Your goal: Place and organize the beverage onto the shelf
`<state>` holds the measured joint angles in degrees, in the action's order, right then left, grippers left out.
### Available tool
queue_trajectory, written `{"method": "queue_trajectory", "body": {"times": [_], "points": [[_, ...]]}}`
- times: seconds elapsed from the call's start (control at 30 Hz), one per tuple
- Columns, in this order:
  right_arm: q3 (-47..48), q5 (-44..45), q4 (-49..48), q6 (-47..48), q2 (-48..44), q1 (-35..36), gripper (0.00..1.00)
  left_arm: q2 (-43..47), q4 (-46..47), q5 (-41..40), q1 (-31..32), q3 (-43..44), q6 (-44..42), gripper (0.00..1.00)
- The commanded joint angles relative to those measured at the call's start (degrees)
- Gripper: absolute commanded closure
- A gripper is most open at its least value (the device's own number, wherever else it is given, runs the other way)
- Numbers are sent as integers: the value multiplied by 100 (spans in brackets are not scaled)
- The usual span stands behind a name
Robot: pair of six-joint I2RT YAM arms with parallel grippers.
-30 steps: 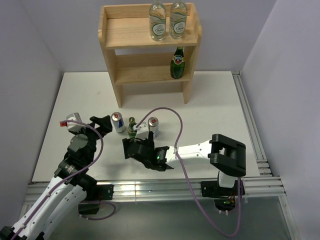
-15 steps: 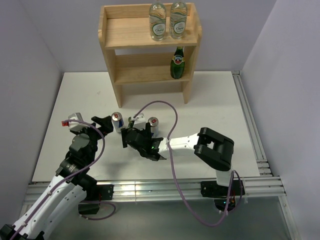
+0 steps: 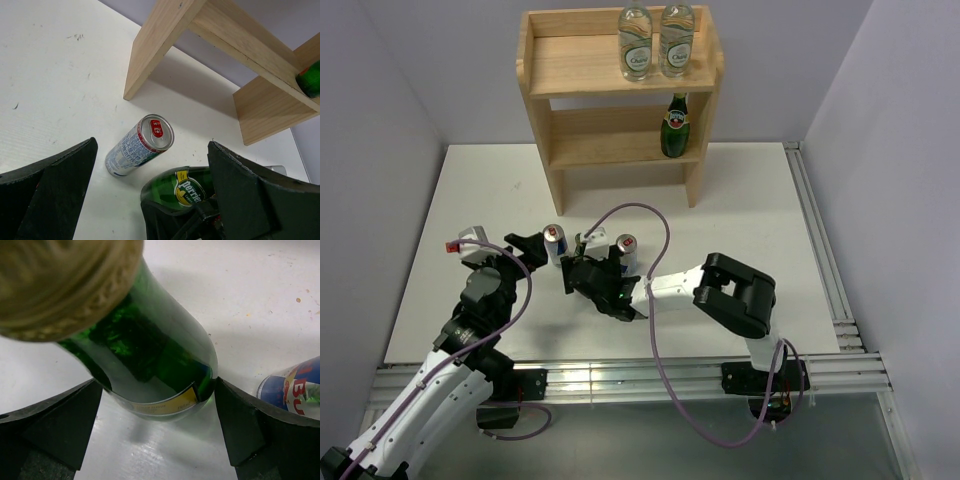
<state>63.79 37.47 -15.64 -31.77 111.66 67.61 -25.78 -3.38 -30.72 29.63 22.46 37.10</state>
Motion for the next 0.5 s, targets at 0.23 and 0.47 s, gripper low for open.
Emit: {"method": "queue_trajectory", "body": {"times": [0.23, 0.47], "points": [[380, 708, -721, 303, 488, -47, 0, 12, 250, 101, 17, -22, -89, 1], [345, 1033, -1073, 250, 743, -64, 1, 135, 241, 119, 25, -40, -98, 1]]}}
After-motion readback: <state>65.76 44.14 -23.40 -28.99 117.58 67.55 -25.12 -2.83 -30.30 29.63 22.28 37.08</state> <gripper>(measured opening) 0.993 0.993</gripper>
